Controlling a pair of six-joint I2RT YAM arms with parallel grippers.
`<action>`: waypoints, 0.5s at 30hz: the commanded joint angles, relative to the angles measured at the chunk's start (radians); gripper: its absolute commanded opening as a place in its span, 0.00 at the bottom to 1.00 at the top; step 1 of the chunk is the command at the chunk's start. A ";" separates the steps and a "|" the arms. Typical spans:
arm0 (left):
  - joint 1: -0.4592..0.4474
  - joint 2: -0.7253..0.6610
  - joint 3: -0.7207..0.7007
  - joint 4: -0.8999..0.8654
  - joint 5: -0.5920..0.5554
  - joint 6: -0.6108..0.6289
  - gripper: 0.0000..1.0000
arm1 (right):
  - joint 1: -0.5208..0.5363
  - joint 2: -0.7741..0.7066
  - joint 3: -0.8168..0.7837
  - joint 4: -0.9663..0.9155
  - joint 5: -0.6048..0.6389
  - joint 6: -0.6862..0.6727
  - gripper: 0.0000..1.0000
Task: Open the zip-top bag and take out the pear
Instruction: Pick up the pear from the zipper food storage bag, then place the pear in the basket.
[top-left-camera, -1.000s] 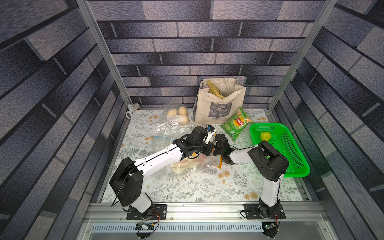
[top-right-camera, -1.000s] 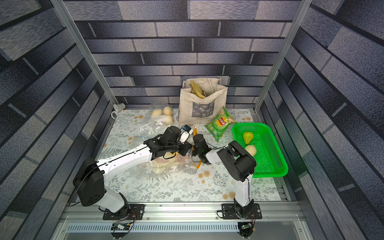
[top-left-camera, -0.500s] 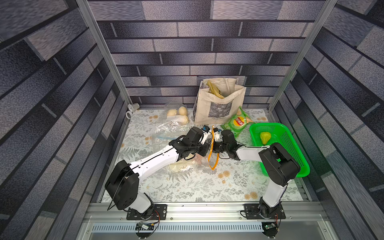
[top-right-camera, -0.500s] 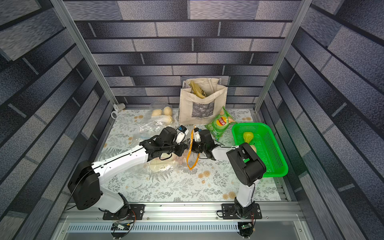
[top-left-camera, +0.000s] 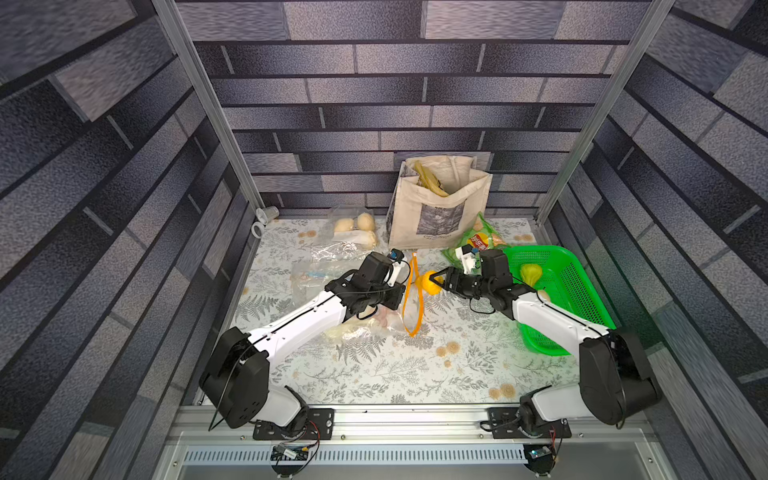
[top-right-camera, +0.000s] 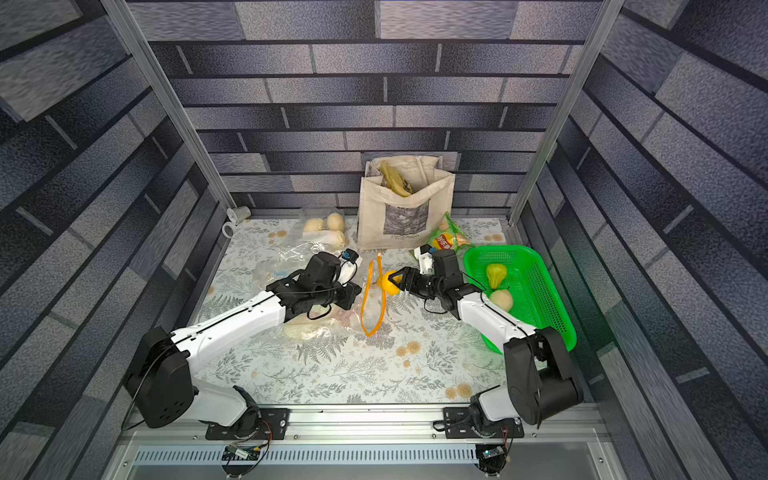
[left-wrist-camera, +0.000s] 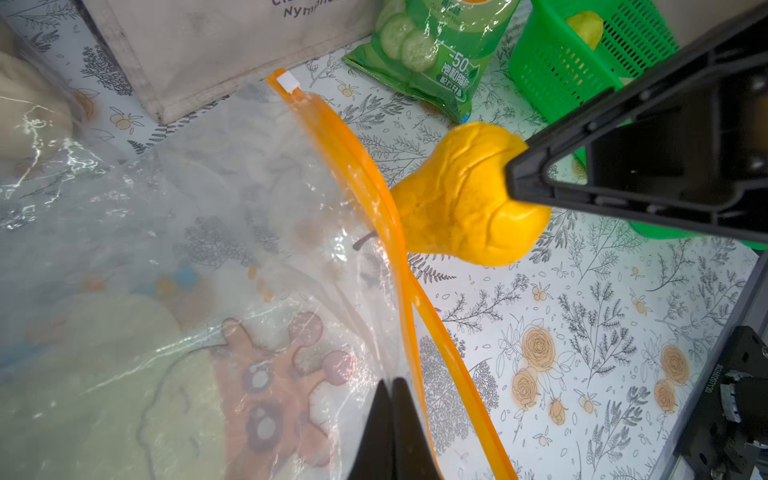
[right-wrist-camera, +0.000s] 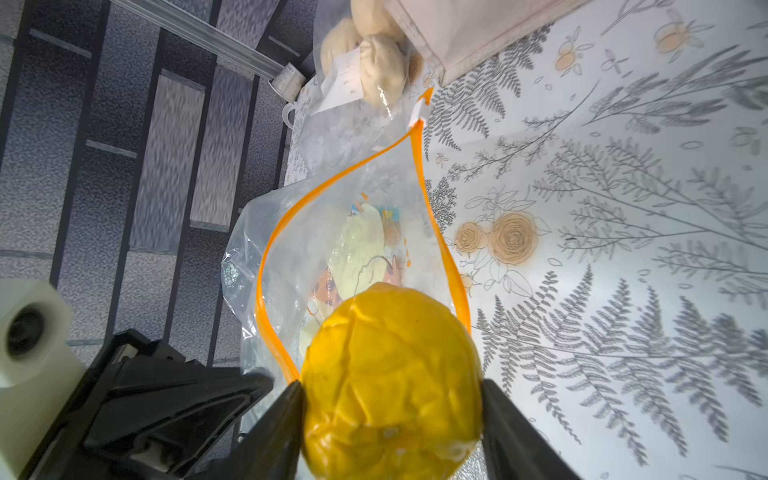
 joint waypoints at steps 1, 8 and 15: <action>0.017 -0.051 -0.020 -0.021 -0.018 0.035 0.02 | -0.068 -0.108 0.020 -0.251 0.074 -0.099 0.67; 0.022 -0.083 -0.048 -0.016 -0.008 0.047 0.04 | -0.322 -0.278 0.112 -0.484 0.192 -0.225 0.68; 0.029 -0.114 -0.075 -0.005 -0.004 0.058 0.04 | -0.410 -0.319 0.173 -0.584 0.603 -0.346 0.65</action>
